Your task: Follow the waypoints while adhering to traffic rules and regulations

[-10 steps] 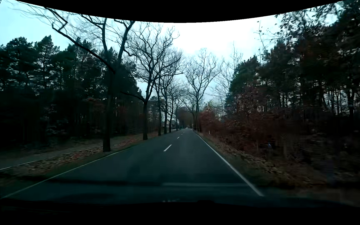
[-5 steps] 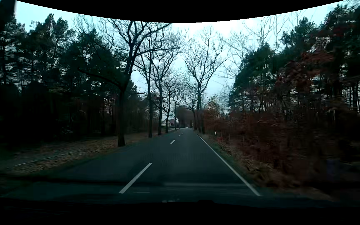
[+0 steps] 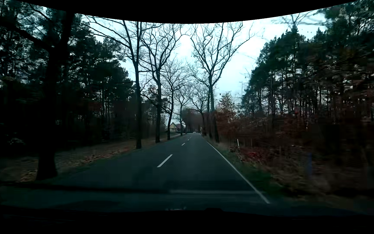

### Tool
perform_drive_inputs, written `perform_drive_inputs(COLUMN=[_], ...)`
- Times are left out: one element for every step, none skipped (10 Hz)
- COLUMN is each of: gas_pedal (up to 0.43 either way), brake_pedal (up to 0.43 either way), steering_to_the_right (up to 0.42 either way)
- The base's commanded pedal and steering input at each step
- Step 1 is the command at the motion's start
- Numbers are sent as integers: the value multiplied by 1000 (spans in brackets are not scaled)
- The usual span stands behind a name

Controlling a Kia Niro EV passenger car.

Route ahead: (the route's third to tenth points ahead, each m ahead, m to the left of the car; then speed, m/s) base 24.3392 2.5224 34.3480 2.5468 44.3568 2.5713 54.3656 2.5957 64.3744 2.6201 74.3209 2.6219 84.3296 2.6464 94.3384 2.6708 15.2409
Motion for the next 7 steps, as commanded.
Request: perform_drive_inputs(gas_pedal=[138,138,138,138,138,138,138], brake_pedal=[0,0,0,0,0,0,0], steering_to_the_right=[-3,-3,-3,-3,-3,-3,-2])
